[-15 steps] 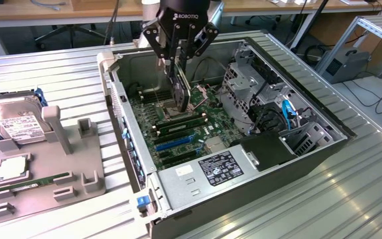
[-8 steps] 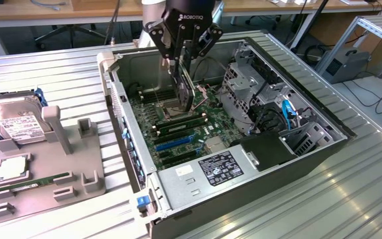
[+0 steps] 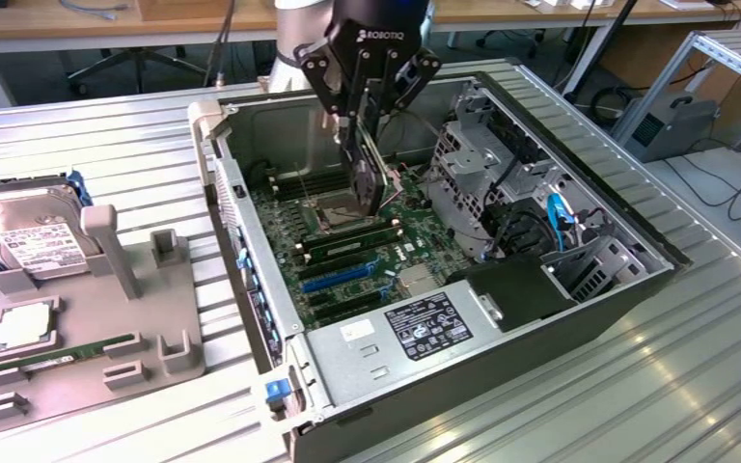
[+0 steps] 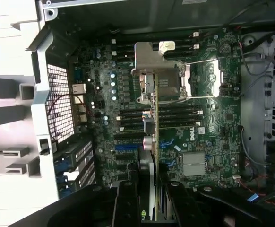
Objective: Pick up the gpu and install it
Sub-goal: 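Pick up the gpu and move the gpu toward the slot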
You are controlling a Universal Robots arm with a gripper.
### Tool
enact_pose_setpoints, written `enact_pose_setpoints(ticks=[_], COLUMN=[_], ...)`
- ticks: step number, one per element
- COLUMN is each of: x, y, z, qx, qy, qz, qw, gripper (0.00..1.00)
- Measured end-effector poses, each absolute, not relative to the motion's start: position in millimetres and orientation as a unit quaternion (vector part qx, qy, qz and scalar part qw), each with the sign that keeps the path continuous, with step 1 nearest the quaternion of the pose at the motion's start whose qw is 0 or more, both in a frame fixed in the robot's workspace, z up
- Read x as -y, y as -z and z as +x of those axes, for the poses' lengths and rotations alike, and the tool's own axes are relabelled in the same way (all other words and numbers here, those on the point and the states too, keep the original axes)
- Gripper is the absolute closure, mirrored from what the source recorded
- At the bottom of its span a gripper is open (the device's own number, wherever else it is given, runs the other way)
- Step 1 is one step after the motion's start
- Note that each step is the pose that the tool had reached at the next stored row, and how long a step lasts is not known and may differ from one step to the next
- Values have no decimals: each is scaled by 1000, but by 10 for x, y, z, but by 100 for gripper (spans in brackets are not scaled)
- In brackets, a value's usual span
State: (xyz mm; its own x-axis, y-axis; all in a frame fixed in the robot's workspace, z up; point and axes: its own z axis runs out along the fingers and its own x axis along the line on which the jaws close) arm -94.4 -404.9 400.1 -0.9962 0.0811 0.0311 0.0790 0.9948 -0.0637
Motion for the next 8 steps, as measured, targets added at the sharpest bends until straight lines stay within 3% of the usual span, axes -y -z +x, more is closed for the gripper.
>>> enact_pose_setpoints(ticks=[8], x=[4045], y=[-3923], z=[-642], qx=[999], qy=[-31], qz=[-40], qw=[17], gripper=[73])
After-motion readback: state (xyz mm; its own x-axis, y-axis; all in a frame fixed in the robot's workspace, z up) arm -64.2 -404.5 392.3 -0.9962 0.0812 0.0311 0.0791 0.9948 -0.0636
